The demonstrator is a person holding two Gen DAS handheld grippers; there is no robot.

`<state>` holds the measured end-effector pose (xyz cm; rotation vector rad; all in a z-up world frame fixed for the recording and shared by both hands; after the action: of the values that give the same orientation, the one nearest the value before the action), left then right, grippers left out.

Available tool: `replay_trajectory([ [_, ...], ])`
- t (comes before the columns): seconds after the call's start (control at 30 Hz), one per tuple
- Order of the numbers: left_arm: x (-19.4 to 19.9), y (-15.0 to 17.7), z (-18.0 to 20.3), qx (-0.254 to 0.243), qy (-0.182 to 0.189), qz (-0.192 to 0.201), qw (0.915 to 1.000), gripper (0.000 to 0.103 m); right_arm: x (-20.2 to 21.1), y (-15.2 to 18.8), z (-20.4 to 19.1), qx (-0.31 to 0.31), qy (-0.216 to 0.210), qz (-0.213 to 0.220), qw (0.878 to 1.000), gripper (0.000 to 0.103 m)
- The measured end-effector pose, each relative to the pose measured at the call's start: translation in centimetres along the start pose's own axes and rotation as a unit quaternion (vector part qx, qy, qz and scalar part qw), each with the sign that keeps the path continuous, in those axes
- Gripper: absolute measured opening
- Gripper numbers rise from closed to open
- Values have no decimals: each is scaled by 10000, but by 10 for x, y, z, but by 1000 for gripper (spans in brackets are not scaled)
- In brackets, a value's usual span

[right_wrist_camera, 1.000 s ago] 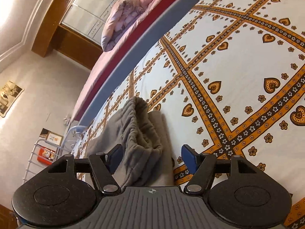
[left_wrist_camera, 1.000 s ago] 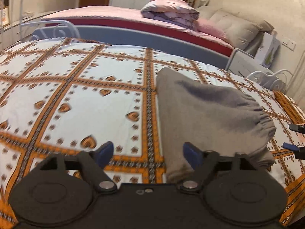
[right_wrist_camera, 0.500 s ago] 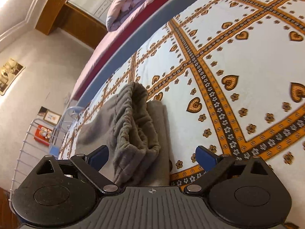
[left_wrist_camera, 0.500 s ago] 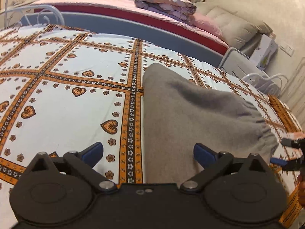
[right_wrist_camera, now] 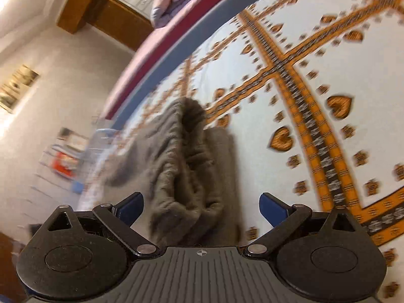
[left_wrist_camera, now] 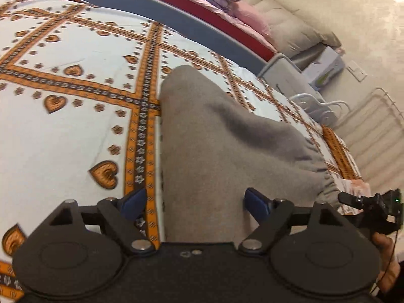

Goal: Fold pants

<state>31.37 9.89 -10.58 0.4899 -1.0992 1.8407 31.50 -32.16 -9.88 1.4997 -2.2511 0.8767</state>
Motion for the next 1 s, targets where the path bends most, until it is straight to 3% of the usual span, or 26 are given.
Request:
replay_trajectory([
  [0.13,-13,0,12,-351,57,-124,9993,76,-10,1,-2,11,-240,-236,9994,98],
  [0.3,-24,-6,16,-397,130,-53,9991,73,-26,0,-7,84,-369,-308,9988,97],
  [0.4,-28,-10,14,-260,225,39,9994,54,-37,-3,-12,271,-224,-242,9991,97],
  [0.43,-29,-11,12,-238,223,24,9995,40,-40,-4,-16,356,-170,-220,9990,96],
  [0.47,-27,-12,11,-223,247,21,9994,28,-42,-4,-19,424,-120,-221,9988,86],
  [0.5,-25,-12,10,-201,299,16,9993,24,-45,-4,-23,483,-44,-270,9985,60],
  [0.53,-22,-12,10,-190,319,31,9993,19,-48,-2,-25,503,35,-363,9981,57],
  [0.6,-17,-10,16,-262,260,99,9993,16,-45,0,-31,589,10,-408,9974,49],
  [0.73,7,-10,27,-256,521,387,9976,13,-29,5,-56,989,-114,-299,9946,46],
  [0.83,28,-17,32,-379,492,642,9960,13,-21,5,-81,1247,-292,-201,9916,46],
  [1.0,39,-48,5,-103,346,1021,9941,13,-45,-18,-111,1430,-432,-163,9886,46],
])
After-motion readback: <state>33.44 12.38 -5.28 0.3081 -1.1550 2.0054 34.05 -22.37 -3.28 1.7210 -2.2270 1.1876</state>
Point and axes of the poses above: each gripper's, at about its wrist camera, not at the fingertips, and x roughly against the way its jaws point, z to its right, y to its underside, the point moved 5 cm from there along -x, roughly the way its jaws point, and after that the axes turned 5 degrees about -z, right-handed, at the moved point
